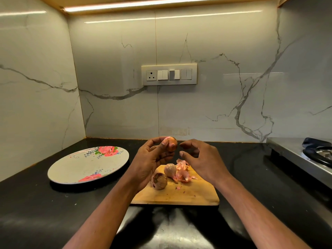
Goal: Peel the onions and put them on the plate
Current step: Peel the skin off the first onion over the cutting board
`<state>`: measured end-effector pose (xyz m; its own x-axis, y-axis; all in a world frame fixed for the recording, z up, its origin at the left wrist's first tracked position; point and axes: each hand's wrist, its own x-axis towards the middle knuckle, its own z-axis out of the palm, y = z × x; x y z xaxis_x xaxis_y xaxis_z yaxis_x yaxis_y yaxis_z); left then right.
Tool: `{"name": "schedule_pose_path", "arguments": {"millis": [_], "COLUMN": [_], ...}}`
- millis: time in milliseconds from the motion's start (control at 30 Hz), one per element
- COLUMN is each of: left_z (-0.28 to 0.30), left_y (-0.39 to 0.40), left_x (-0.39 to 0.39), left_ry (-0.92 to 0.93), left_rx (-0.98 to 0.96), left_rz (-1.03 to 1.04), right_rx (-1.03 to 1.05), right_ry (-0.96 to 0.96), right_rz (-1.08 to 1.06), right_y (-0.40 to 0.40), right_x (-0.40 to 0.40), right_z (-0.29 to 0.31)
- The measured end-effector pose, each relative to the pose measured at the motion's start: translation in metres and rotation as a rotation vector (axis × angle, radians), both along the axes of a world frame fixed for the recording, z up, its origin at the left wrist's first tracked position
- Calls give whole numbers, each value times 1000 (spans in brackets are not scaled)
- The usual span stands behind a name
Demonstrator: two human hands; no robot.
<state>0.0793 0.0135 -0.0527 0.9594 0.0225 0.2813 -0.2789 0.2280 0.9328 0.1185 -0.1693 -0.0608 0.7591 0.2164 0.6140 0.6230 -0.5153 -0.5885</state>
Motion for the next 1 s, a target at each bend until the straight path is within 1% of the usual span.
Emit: {"name": "schedule_pose_path", "arguments": {"millis": [133,300,500,600,733,900,1000], "left_z": [0,-2,-1,-2,-2,-2,-3], "left_y": [1,-2,-2,-2,0,1,1], "left_x": [1,1,0,0,0,0,1], "left_ry": [0,-25,-35,-40,-73,-106,-118], "left_rx": [13,97,102,133,219,288,309], "left_rz": [23,22,-18,-20,29,57,51], "right_rx": [48,96,92,55,-5,-122,-134], "right_ry": [-110,-199,-232,-245,-279,-295,-291], "right_rz": [85,54,5,2,-14,-57,-71], "right_y": [7,9,7,5,2,2,4], "right_x": [-8,-9,-9,-10,-12,-12,-12], "right_z": [7,5,5,6,8,6,7]}}
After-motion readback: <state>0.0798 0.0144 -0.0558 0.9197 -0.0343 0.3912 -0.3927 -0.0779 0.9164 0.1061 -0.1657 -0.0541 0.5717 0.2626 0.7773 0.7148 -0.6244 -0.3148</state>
